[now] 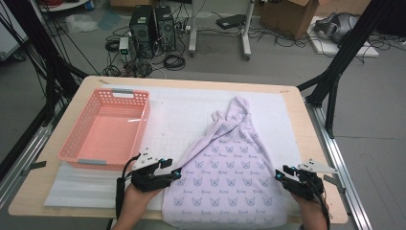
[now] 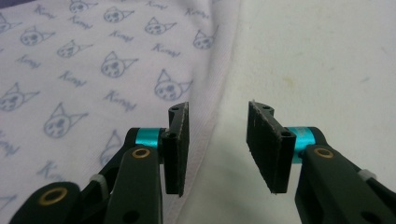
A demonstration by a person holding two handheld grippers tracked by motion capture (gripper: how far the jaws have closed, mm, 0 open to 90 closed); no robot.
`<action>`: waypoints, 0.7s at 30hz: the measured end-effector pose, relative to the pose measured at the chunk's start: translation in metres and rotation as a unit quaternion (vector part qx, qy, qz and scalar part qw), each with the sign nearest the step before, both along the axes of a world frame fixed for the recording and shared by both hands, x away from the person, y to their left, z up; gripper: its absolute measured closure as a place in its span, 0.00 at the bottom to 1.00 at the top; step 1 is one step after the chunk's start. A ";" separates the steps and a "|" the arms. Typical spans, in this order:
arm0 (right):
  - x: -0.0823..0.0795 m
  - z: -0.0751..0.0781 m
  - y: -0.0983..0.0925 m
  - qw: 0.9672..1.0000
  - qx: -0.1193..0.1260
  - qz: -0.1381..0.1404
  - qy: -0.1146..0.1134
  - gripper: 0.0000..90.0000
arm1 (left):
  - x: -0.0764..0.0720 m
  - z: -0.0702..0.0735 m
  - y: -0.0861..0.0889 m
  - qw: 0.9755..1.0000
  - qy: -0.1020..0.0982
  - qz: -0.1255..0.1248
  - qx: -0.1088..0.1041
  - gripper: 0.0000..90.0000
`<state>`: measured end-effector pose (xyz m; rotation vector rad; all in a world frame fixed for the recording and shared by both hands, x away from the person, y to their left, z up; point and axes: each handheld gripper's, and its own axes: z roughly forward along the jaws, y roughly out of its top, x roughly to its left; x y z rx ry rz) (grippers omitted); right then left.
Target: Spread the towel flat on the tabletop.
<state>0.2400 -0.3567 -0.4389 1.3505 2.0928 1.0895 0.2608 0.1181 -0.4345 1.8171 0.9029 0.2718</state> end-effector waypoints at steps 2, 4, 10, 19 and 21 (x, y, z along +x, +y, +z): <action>0.003 0.000 -0.001 1.000 0.001 0.002 0.000 0.65 | 0.004 0.000 -0.001 1.000 0.001 0.000 0.000 0.53; 0.013 0.000 -0.004 1.000 0.005 0.003 0.000 0.65 | 0.012 0.000 -0.004 1.000 0.005 -0.001 0.000 0.53; 0.027 -0.007 0.003 1.000 -0.016 0.010 0.004 0.69 | 0.047 -0.001 -0.027 1.000 0.012 0.002 0.017 0.53; 0.021 -0.002 -0.004 1.000 -0.009 0.012 -0.007 0.69 | 0.076 0.005 -0.057 1.000 0.002 -0.002 0.017 0.53; 0.021 -0.002 -0.004 1.000 -0.006 0.012 -0.005 0.69 | 0.083 0.006 -0.065 1.000 0.004 -0.009 0.026 0.51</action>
